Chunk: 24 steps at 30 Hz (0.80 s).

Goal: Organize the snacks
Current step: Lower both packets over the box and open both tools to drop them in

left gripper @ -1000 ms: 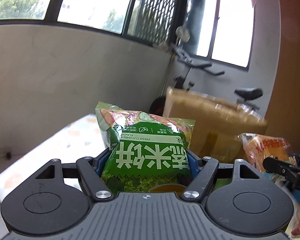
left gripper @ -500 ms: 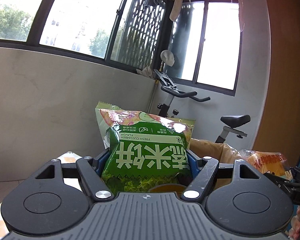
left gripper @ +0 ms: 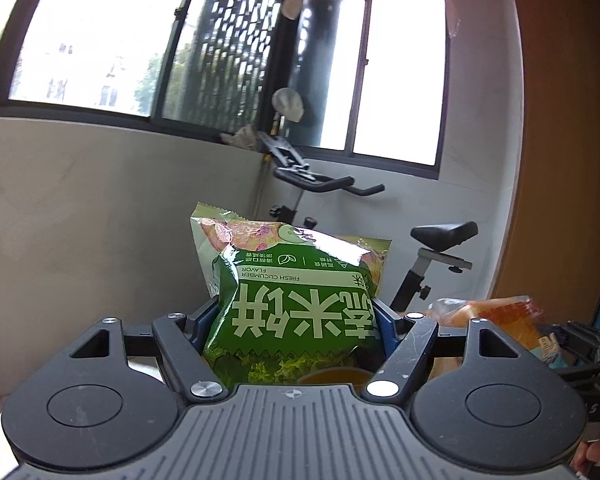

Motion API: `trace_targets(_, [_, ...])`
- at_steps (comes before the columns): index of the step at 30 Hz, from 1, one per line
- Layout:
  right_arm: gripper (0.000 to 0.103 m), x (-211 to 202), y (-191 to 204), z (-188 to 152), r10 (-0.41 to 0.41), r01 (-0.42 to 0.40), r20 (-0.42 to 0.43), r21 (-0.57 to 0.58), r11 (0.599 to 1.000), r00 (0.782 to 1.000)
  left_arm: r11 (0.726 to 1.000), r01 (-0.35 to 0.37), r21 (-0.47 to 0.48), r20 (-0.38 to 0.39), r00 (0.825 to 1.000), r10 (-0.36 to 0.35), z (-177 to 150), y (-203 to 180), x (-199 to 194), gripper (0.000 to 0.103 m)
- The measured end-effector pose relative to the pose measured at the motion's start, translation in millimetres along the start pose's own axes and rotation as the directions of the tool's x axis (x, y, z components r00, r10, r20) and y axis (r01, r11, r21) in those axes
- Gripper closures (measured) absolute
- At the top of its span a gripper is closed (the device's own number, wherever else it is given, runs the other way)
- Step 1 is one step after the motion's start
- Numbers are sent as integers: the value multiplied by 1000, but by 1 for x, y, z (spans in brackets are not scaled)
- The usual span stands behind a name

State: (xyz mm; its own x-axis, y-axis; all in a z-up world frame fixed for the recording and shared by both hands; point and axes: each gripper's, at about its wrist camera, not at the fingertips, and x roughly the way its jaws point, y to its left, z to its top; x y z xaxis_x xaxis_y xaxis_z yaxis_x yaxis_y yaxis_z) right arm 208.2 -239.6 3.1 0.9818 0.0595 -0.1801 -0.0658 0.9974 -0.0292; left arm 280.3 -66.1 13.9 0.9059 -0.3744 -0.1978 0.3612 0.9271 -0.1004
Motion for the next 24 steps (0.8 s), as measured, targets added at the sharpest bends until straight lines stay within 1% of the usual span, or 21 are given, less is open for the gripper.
trace_targets(3, [22, 15, -13, 0, -13, 13, -15, 32, 999, 1000, 1000, 10, 18, -5, 1000, -10, 2, -6, 18, 27])
trace_targets(6, [22, 27, -26, -3, -14, 18, -45, 78, 997, 999, 999, 15, 32, -27, 1000, -14, 2, -10, 32, 27])
trace_targets(9, [22, 39, -33, -7, -16, 24, -84, 93, 995, 996, 999, 14, 50, -55, 998, -11, 2, -14, 50, 27])
trace_targets(13, [22, 51, -33, -14, -20, 30, -141, 69, 997, 990, 997, 20, 79, -113, 994, -11, -4, -17, 71, 27])
trace_targets(16, [22, 58, -33, -20, -37, 47, -180, 52, 998, 983, 997, 21, 75, -172, 985, -8, -8, -12, 87, 26])
trace_targets(19, [23, 63, -35, -24, -36, 47, -202, 48, 998, 979, 997, 23, 74, -220, 975, -6, -17, -7, 94, 26])
trace_targets(22, [23, 64, -30, -25, -44, 49, -210, 17, 999, 977, 998, 11, 61, -241, 970, 4, -19, 1, 95, 25])
trace_targets(24, [22, 65, -28, -25, -44, 47, -217, 9, 999, 975, 999, 12, 46, -245, 970, -1, -18, 6, 94, 21])
